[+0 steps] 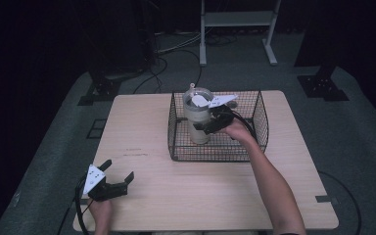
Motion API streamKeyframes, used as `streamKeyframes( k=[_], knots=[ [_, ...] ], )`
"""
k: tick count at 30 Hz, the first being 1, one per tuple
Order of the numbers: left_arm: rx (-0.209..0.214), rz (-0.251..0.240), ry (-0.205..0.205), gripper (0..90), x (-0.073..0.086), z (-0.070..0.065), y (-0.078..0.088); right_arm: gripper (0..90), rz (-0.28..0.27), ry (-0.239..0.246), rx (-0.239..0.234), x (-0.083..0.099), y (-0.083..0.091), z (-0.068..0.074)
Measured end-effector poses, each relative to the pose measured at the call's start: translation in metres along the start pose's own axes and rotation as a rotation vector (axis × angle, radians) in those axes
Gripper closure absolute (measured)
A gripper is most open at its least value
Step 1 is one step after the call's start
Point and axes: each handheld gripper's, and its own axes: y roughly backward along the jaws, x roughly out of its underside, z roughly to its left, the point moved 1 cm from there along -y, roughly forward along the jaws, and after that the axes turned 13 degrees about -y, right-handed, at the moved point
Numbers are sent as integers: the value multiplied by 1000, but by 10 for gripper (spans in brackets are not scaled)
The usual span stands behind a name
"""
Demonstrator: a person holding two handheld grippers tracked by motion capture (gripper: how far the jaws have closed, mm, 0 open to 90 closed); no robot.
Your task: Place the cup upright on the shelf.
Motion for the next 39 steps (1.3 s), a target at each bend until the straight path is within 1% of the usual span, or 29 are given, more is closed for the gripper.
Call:
streamKeyframes(
  k=[8,15,22,24,25,26,29,33,35,38,39],
  knots=[
    [-2,1,0,0,0,0,0,84,9,-4,-5,1,4,-1],
    [-2,2,0,0,0,0,0,86,7,-3,2,3,8,-1],
    [0,3,-5,0,0,0,0,91,26,-4,12,4,11,-1],
    [0,0,-4,0,0,0,0,91,26,4,15,4,12,-2],
    [1,-2,-2,0,0,0,0,91,22,-11,11,3,15,-2],
    [1,-2,-2,0,0,0,0,91,15,-13,10,3,17,-1],
    [0,0,-1,0,0,0,0,91,16,-9,16,1,20,-1],
    [-1,0,0,0,0,0,0,91,28,-19,21,0,25,0],
    [0,0,-4,0,0,0,0,91,26,-24,28,0,32,0],
    [0,0,-5,0,0,-1,0,91,24,-26,35,-1,36,0],
    [0,0,-4,0,0,0,0,91,27,-26,38,-1,40,1]
  ],
)
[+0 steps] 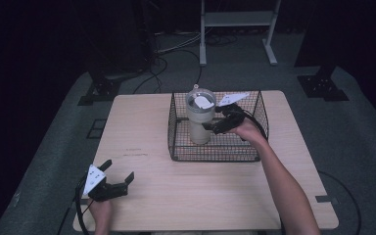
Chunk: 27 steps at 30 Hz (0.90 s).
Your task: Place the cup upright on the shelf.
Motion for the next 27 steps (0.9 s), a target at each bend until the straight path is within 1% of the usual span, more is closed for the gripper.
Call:
streamKeyframes(
  k=[5,9,10,13,14,19,20,22,23,27],
  knots=[
    [0,1,0,0,0,0,0,91,2,-4,9,-1,8,1],
    [0,4,0,0,0,0,0,91,3,2,13,-1,14,0],
    [-1,5,-1,0,0,0,0,91,7,1,19,-1,17,0],
    [-1,6,-2,0,0,0,0,91,2,1,21,-1,21,0],
    [-1,6,-3,0,0,0,0,91,3,-2,23,-1,25,1],
    [0,5,-3,0,0,-1,0,91,4,1,26,-2,31,3],
    [0,6,-3,0,0,-1,0,91,-5,-8,26,-3,35,4],
    [0,6,-4,0,0,0,0,91,-10,-6,25,-3,36,5],
    [0,6,-4,0,0,-1,0,91,-13,-12,25,-4,38,6],
    [-1,6,-4,0,0,-1,-1,91,-14,-1,26,-4,43,8]
  ],
)
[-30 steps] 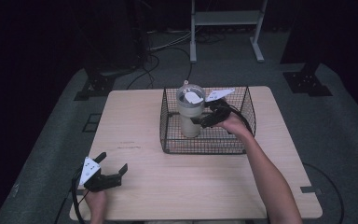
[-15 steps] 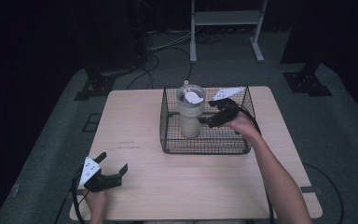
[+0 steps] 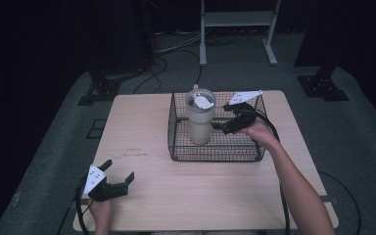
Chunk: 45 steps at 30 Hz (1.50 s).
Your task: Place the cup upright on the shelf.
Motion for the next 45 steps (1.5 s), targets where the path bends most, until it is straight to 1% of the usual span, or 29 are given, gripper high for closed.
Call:
streamKeyframes(
  k=[11,15,22,25,27,33,40,41,45],
  knots=[
    [0,1,-1,0,0,0,0,91,9,7,8,4,13,5],
    [0,1,-2,0,0,0,0,91,1,8,0,5,19,8],
    [1,3,-4,0,0,0,0,91,2,6,-8,10,24,11],
    [0,4,-6,0,0,-1,0,91,-1,13,-20,12,26,16],
    [0,4,-7,0,0,-1,0,91,3,22,-19,12,27,18],
    [0,4,-7,0,0,-1,0,91,5,28,-19,13,31,22],
    [0,4,-10,0,0,0,0,91,14,33,-25,25,36,25],
    [-1,5,-11,0,0,-1,0,91,10,25,-28,29,38,25],
    [-2,7,-11,0,0,-1,0,91,5,20,-30,35,41,26]
  ],
)
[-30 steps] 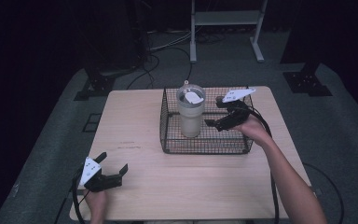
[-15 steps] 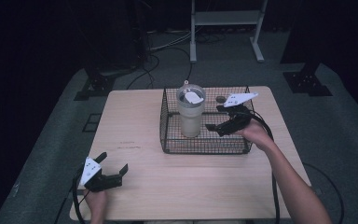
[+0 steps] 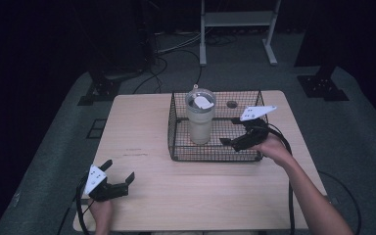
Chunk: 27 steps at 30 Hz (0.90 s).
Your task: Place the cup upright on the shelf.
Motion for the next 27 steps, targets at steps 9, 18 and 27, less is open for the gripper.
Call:
streamKeyframes(
  k=[9,18,27],
  knots=[
    [0,-4,4,0,0,0,0,91,-11,-2,1,8,10,2],
    [0,0,0,0,0,-1,0,91,-29,-3,-1,23,22,5],
    [0,2,-2,0,0,-1,0,91,-49,-17,-6,34,35,9]
  ],
)
